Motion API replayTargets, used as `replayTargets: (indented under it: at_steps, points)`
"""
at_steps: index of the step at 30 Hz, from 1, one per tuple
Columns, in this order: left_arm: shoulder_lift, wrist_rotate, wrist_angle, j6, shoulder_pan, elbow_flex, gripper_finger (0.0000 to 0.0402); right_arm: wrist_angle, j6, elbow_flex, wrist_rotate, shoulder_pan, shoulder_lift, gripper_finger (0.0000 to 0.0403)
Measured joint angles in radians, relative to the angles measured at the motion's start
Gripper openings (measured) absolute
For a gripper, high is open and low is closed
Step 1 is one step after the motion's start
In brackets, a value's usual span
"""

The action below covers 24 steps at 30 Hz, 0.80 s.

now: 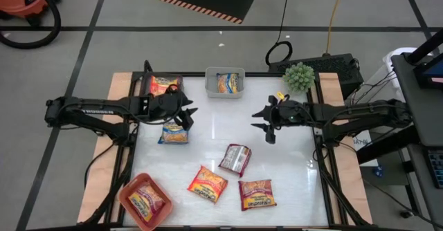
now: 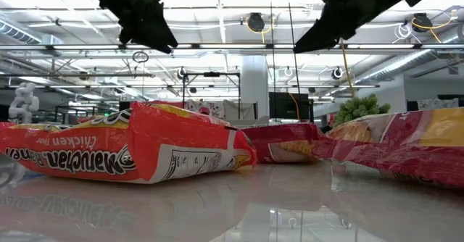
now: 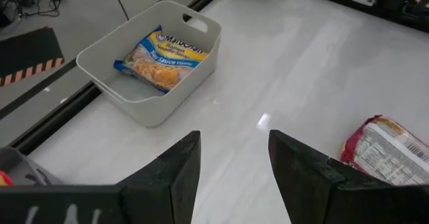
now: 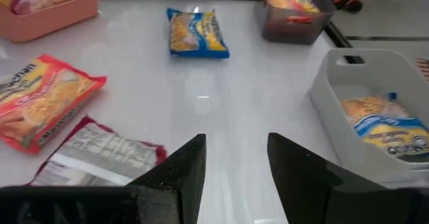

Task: Sort Maruchan noodles
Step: Put the top red noodle pack into the orange bin

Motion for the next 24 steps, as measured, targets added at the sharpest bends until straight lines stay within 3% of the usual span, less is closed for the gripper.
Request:
replayTargets:
  at_steps: [12, 24]
  points:
    - [0.016, 0.003, 0.099, -0.008, -0.061, 0.0, 0.0181, -0.119, 0.142, -0.006, 0.002, 0.129, 0.0, 0.0155]
    - [0.133, 0.004, 0.265, -0.006, -0.169, 0.0, 0.0181, 0.013, 0.353, -0.119, 0.009, 0.291, 0.001, 0.0155]
